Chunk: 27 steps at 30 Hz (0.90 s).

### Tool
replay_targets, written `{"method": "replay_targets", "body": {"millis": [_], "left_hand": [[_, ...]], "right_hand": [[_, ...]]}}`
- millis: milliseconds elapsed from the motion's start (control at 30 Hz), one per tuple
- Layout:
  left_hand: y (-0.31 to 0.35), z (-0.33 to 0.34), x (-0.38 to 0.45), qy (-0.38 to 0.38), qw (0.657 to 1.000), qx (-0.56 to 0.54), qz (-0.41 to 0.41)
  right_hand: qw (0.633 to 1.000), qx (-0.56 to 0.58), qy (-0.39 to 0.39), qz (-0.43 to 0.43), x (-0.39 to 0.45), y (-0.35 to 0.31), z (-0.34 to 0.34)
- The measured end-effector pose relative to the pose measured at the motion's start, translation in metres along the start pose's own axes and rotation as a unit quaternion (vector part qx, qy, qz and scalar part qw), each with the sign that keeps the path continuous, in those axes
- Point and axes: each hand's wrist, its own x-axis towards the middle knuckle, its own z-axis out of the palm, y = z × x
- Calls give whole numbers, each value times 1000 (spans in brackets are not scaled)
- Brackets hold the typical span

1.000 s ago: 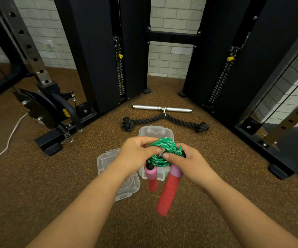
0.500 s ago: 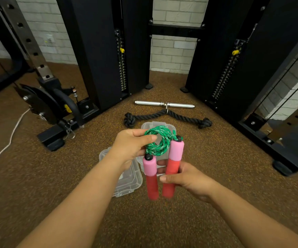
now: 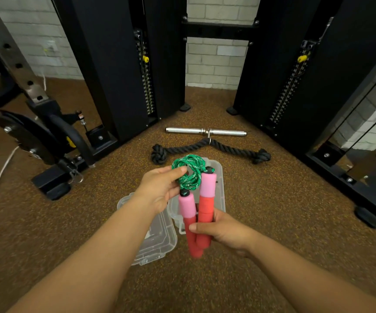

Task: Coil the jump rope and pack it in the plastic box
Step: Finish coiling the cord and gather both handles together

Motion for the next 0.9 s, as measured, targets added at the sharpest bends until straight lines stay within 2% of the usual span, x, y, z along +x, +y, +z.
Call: {"method": "replay_targets", "body": {"millis": [67,200,400,667,900], "left_hand": [[-2,4,23,-2,1000,-3,-4],[-7,16,74,-19,999,24,-6],[-21,38,148,-46,991,120,22],[-83,25,237,-3,975,223,20],[-118,10,286,37,955,292,-17]], "right_hand": [[999,-24,26,-11,20,2,-9],[986,-70,147,-47,64,13,-34],[971,-62,219,-69,125,39,-66],[978,37,201,44,187,82,-78],[972,48,183,137,217,96,-89]]}}
